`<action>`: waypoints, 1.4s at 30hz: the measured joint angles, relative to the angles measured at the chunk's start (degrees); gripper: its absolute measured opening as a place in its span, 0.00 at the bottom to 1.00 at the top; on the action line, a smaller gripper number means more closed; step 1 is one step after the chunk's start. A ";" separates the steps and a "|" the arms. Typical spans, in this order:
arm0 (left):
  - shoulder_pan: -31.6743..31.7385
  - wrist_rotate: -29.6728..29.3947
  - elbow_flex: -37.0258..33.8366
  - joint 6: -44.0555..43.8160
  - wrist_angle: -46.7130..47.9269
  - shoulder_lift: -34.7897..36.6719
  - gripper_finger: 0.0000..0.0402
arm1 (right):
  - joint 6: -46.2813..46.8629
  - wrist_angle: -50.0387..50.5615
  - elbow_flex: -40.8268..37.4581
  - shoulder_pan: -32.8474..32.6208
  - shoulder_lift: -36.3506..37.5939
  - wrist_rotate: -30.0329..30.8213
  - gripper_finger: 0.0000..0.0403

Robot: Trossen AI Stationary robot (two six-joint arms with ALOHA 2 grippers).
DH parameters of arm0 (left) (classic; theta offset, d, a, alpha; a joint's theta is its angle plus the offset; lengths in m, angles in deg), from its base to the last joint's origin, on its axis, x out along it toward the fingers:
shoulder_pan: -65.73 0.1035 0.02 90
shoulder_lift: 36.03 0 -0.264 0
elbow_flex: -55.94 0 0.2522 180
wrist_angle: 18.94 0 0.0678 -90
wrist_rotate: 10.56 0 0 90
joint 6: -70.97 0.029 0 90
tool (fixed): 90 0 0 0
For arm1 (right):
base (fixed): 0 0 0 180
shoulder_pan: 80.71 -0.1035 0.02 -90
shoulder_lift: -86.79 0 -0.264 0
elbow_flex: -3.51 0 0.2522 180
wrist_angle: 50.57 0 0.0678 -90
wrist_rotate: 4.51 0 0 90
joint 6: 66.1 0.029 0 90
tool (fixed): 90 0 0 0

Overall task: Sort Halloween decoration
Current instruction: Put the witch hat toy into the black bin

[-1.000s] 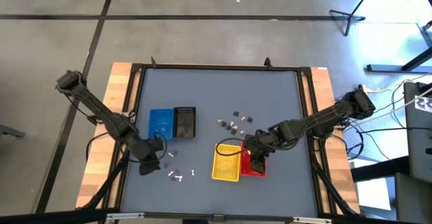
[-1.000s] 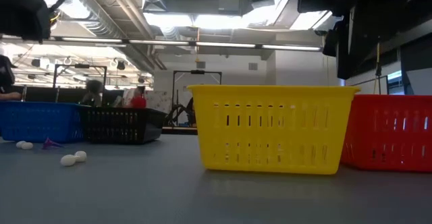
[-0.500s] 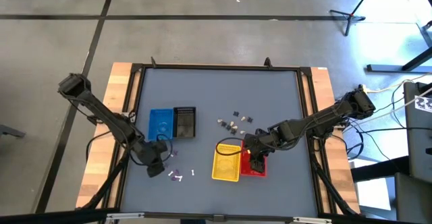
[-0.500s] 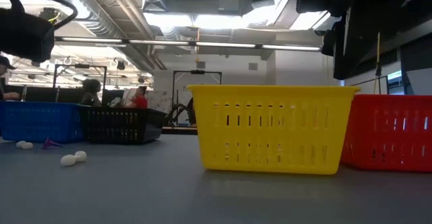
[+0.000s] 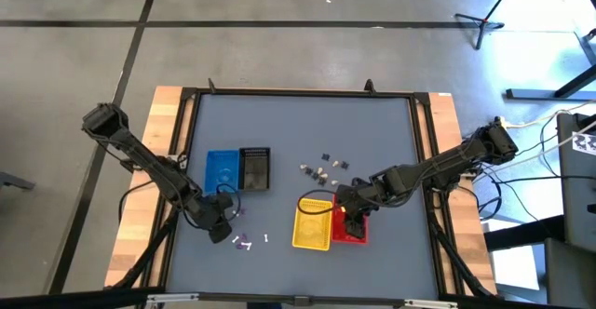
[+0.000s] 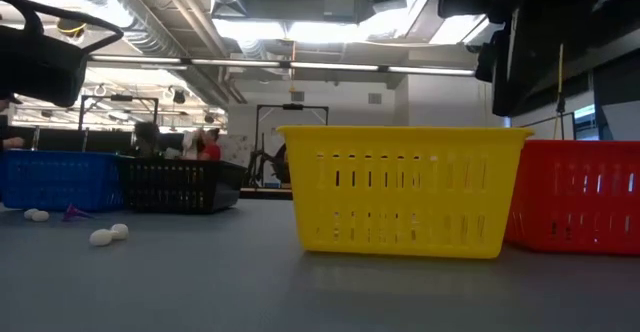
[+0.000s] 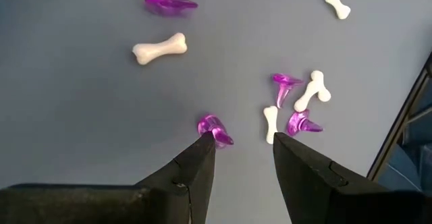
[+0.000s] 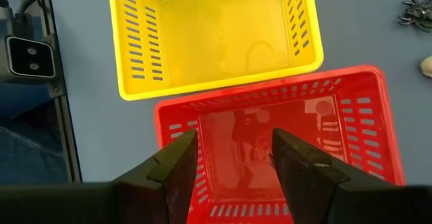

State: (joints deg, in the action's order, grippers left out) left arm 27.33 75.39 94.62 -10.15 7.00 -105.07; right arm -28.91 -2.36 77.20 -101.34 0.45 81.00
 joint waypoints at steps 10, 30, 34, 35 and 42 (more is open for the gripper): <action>-0.20 -0.30 0.00 -0.98 0.13 -1.52 0.33 | 0.00 -0.80 0.00 0.00 0.00 0.00 0.47; -0.31 1.56 0.02 -2.87 -0.49 -4.70 0.18 | -0.14 -0.97 0.00 -0.01 0.00 0.02 0.47; -0.31 1.58 0.00 -2.97 -1.24 -4.74 0.14 | -0.15 -0.97 0.00 0.00 0.00 0.00 0.47; -0.31 1.59 0.00 -2.97 -1.56 -4.74 0.13 | -0.15 -0.95 0.00 -0.02 0.00 0.02 0.47; -0.31 1.59 0.00 -2.95 -1.79 -4.74 0.03 | -0.16 -0.96 0.00 0.00 0.00 0.00 0.47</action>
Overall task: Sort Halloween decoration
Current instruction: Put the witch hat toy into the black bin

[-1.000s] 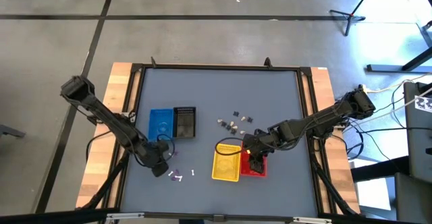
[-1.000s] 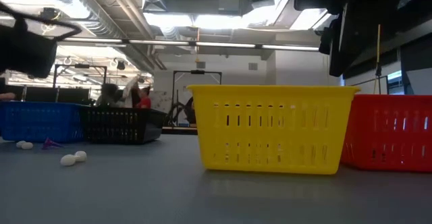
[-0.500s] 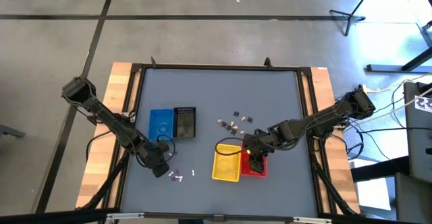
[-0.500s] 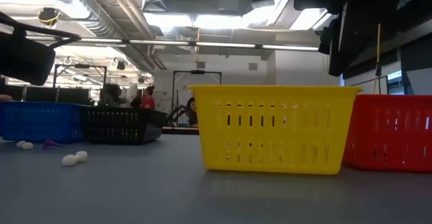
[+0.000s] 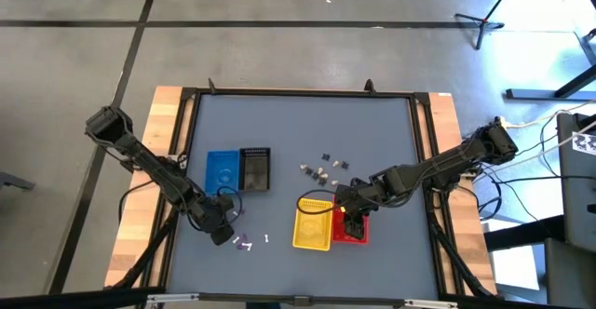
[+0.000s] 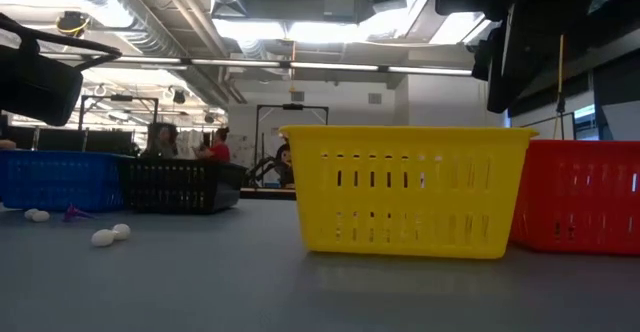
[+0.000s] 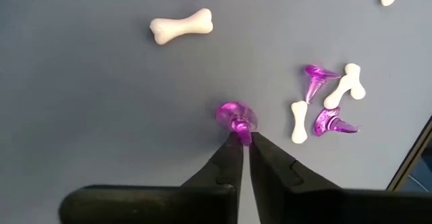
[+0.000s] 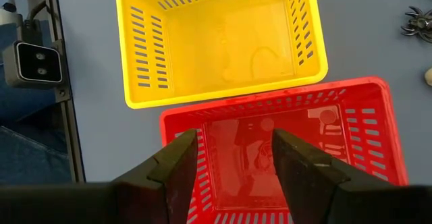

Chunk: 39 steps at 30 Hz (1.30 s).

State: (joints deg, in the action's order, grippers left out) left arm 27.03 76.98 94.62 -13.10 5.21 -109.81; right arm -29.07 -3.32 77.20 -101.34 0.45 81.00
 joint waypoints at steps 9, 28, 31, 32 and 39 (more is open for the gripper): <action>0.00 0.00 0.00 0.00 -0.03 0.00 0.00 | -0.02 -0.01 0.00 -0.02 0.00 0.02 0.47; 0.00 2.80 0.00 8.21 -0.63 0.02 0.17 | -0.02 0.00 0.00 -0.01 0.00 0.02 0.47; 0.00 0.47 0.00 9.50 -0.70 0.02 0.25 | -0.02 0.00 0.00 -0.01 0.00 0.01 0.47; 0.00 0.16 0.00 10.12 -0.80 0.02 0.27 | -0.02 0.00 0.00 -0.02 0.00 0.02 0.47; 0.00 0.07 0.00 11.39 -0.85 0.04 0.33 | -0.03 -0.01 0.00 -0.01 0.00 0.02 0.47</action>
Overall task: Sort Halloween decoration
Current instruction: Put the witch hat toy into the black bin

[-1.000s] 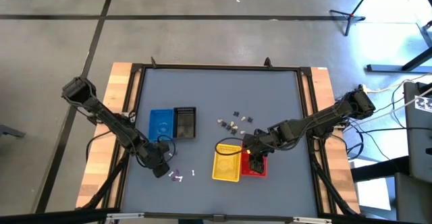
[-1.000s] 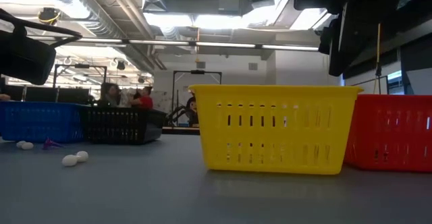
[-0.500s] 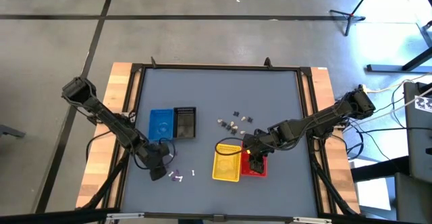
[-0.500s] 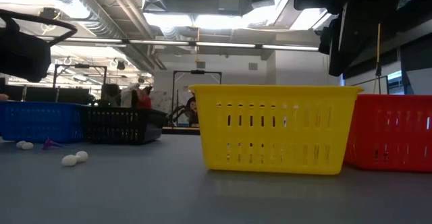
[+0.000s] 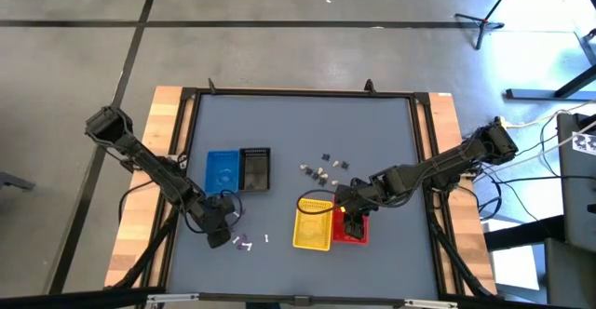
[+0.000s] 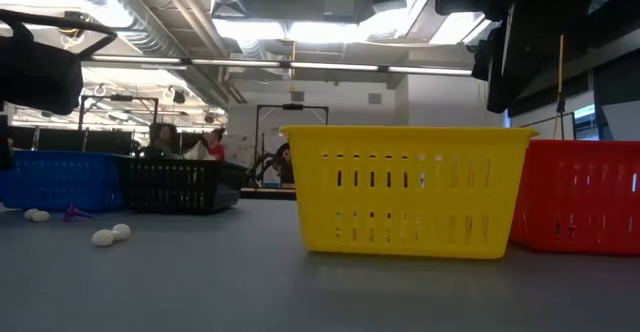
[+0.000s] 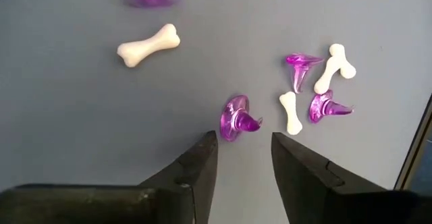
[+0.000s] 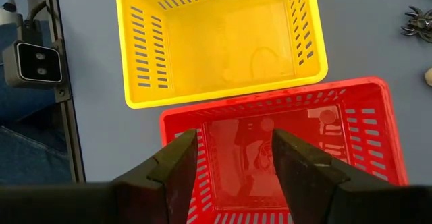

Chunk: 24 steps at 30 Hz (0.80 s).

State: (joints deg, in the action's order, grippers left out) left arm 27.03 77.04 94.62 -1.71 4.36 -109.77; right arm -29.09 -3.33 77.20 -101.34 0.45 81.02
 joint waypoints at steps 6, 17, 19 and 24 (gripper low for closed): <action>0.07 -2.44 0.00 -0.04 -0.50 0.02 0.33 | 0.00 0.01 0.00 -0.01 0.00 0.00 0.47; 0.07 -4.64 0.00 3.15 -4.85 0.02 0.33 | 0.00 0.01 0.00 -0.01 0.00 0.00 0.47; 0.07 -5.37 0.00 3.98 -4.53 0.02 0.33 | -0.01 0.01 0.00 -0.01 0.00 0.00 0.47; 0.04 -5.49 0.00 4.26 -4.06 0.02 0.32 | 0.01 -0.01 0.00 -0.01 0.00 0.00 0.47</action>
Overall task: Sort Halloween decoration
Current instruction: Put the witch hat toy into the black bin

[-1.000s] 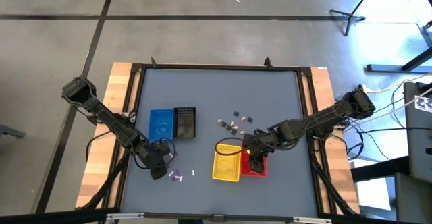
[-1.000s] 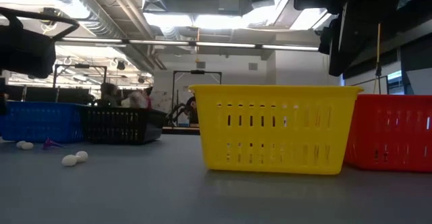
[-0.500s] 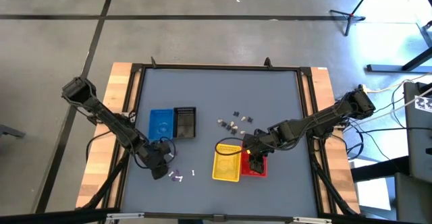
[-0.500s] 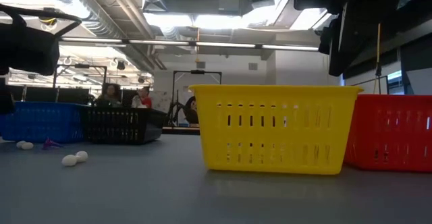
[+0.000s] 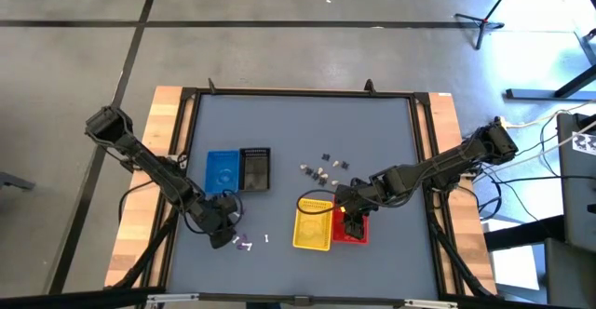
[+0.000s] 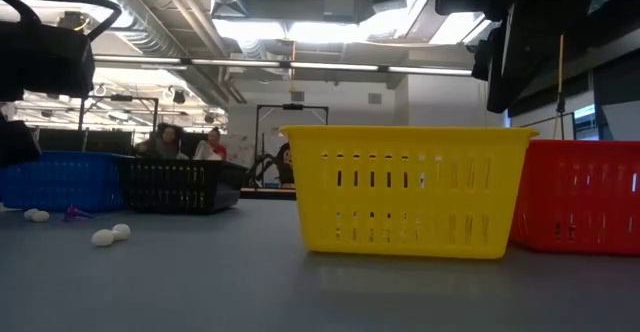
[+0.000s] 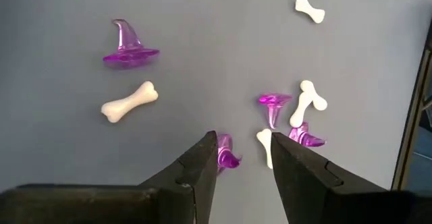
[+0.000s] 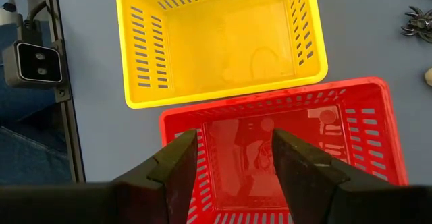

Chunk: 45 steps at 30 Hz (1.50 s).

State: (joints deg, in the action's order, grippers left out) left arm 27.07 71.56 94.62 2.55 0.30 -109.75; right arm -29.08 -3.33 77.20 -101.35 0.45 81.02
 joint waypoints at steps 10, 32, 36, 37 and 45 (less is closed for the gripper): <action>-0.04 -0.12 -0.02 0.09 2.70 -0.22 0.32 | 0.00 0.01 0.00 0.00 0.00 0.00 0.47; -0.04 -0.62 -0.02 0.11 2.81 -0.22 0.01 | -0.02 0.00 0.00 0.01 0.00 0.00 0.47; -0.04 -0.61 -0.02 0.09 2.77 -0.22 0.01 | -0.02 -0.02 0.00 -0.01 0.00 0.00 0.47; -0.04 -0.53 -0.02 0.07 2.76 -0.22 0.01 | -0.02 0.00 0.00 0.00 0.00 0.00 0.47; 2.19 3.60 -0.02 0.06 1.58 1.14 0.00 | 0.00 -0.02 0.00 0.01 0.00 0.00 0.47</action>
State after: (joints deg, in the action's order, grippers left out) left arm 29.26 75.15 94.60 2.61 1.87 -108.61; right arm -29.09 -3.36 77.20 -101.34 0.45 81.02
